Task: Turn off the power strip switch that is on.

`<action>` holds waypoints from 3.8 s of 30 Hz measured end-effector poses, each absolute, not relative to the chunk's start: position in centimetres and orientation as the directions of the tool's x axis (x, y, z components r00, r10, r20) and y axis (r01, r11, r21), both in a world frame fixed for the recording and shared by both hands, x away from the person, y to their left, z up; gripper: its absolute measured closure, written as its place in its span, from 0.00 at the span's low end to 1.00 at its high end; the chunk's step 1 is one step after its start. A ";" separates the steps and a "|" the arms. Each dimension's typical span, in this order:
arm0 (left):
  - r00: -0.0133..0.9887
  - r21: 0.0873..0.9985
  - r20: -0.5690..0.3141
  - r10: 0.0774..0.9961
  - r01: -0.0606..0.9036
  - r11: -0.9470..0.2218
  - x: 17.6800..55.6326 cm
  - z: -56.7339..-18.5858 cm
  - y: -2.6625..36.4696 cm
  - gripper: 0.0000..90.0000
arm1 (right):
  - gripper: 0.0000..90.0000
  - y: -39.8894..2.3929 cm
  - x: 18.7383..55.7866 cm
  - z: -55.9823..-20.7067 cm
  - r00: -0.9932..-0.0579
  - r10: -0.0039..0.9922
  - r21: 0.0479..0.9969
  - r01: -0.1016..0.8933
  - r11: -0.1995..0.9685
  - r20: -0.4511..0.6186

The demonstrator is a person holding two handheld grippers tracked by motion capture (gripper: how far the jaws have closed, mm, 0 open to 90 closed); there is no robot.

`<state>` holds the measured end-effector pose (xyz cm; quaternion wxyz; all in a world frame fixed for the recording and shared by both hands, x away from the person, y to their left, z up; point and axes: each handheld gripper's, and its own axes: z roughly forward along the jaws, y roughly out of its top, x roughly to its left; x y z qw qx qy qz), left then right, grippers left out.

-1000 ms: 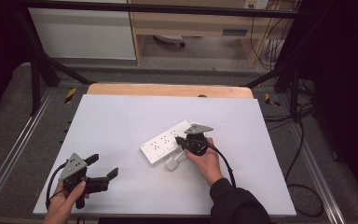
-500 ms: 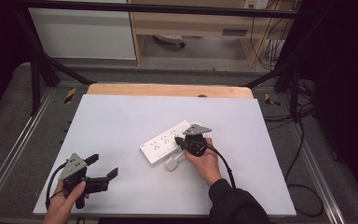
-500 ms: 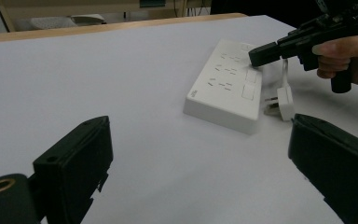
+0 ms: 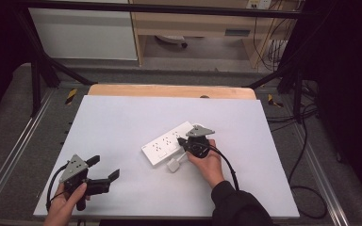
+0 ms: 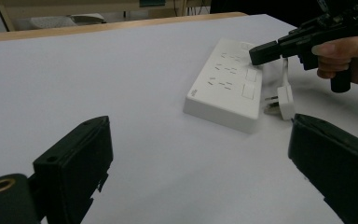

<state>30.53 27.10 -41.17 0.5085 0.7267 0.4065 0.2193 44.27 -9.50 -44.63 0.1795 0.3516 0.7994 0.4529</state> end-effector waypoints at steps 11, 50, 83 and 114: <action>0.572 0.918 -0.099 0.814 0.369 -0.148 30.5 -41.2 27.1 0.07 | 1.00 -9.5 44.1 -44.9 -0.683 0.729 0.851 0.408 0.331 0.044; 0.571 0.917 -0.093 0.816 0.368 -0.153 30.5 -41.2 27.2 0.07 | 1.00 -9.7 44.5 -44.3 -0.675 0.735 0.863 0.405 0.301 0.061; 0.571 0.917 -0.092 0.816 0.367 -0.153 30.5 -41.2 27.2 0.07 | 0.12 -11.5 44.6 -41.6 -0.580 0.807 0.870 0.448 0.204 0.109; 0.558 0.917 -0.092 0.825 0.371 -0.149 30.5 -41.2 27.3 0.06 | 0.05 -16.8 43.9 -38.8 -0.538 0.834 0.901 0.413 0.131 0.125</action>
